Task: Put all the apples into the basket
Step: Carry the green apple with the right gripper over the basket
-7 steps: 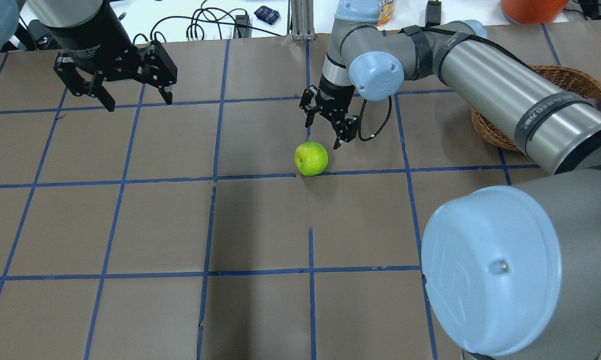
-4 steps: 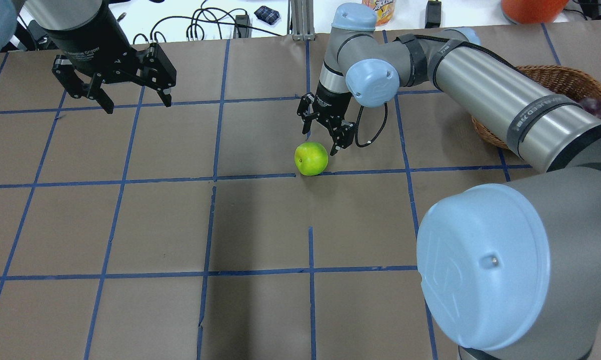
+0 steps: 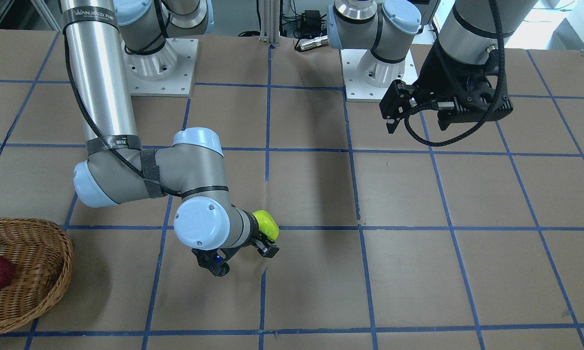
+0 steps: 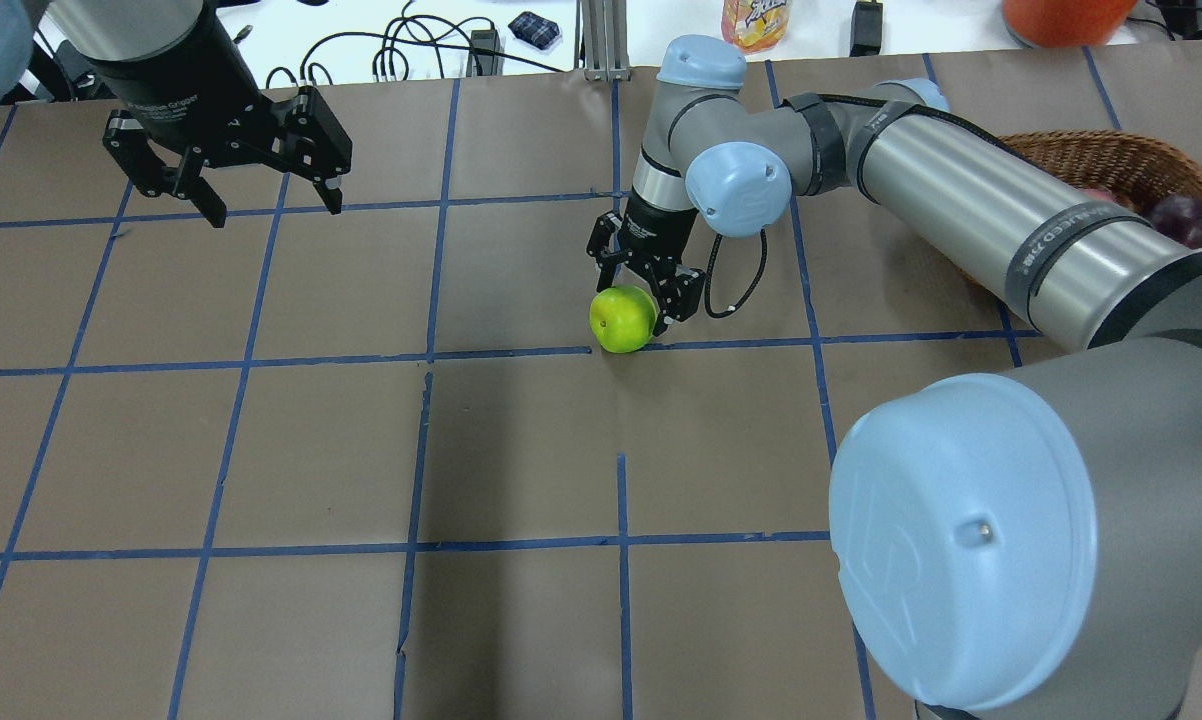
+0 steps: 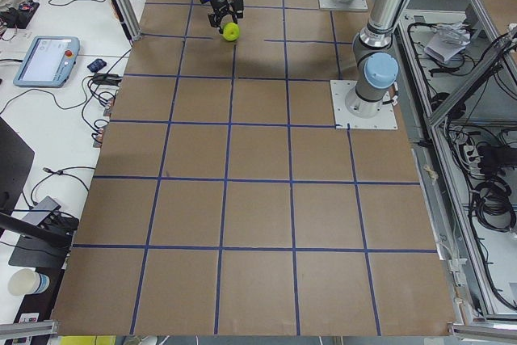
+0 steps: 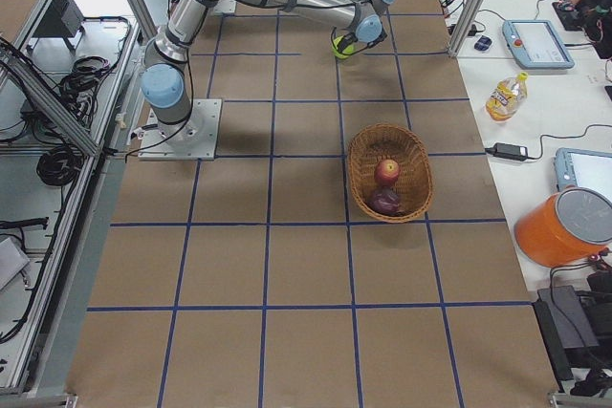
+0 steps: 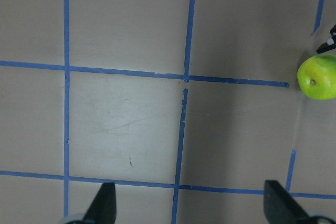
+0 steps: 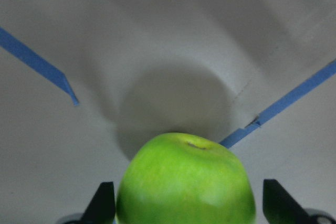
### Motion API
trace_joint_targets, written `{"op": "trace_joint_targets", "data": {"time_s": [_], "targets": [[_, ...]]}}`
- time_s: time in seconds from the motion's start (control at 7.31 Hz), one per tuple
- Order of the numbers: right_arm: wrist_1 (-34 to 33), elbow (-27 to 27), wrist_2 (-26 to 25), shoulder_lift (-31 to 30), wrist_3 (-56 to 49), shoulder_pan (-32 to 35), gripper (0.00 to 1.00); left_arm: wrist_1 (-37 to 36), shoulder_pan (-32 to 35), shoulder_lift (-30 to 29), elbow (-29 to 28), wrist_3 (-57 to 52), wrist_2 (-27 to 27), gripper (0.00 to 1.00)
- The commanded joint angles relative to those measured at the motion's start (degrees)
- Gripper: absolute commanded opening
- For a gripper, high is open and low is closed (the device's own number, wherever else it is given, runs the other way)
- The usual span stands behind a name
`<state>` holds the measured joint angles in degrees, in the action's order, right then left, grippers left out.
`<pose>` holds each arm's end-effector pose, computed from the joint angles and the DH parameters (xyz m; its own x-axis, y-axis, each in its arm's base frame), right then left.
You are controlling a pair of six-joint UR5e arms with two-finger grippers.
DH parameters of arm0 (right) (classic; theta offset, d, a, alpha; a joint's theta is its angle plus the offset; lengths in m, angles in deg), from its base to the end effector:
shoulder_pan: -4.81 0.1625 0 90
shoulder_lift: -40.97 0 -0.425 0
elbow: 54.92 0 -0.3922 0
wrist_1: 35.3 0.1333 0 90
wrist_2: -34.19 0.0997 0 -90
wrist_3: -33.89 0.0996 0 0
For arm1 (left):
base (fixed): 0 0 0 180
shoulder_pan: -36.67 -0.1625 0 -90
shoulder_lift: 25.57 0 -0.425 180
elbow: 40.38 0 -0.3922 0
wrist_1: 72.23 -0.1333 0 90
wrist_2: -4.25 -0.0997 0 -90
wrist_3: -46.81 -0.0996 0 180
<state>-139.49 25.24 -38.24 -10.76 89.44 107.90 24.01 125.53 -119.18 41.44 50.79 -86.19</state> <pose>0.3134 -0.6267 0.1929 -0.7158 0.6973 0.0373 0.6554 0.6525 0.3804 -0.1223 -0.5170 0.5154 -0.9960 -0.0890 -0.0097 -0.0892 0.9956 0.0285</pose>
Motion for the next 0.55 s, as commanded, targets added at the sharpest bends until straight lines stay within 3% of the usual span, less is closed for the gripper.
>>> {"op": "trace_joint_targets", "data": {"time_s": [0.0, 0.14, 0.41], "targets": [[-2.4, 0.7, 0.1, -0.1, 0.2, 0.0, 0.20, 0.0, 0.0, 0.0, 0.0, 0.0, 0.0, 1.00], [-3.6, 0.5, -0.1, -0.3, -1.7, 0.0, 0.00, 0.0, 0.0, 0.0, 0.0, 0.0, 0.0, 1.00], [-3.5, 0.2, -1.0, -3.5, -3.9, -1.4, 0.00, 0.0, 0.0, 0.0, 0.0, 0.0, 0.0, 1.00]]}}
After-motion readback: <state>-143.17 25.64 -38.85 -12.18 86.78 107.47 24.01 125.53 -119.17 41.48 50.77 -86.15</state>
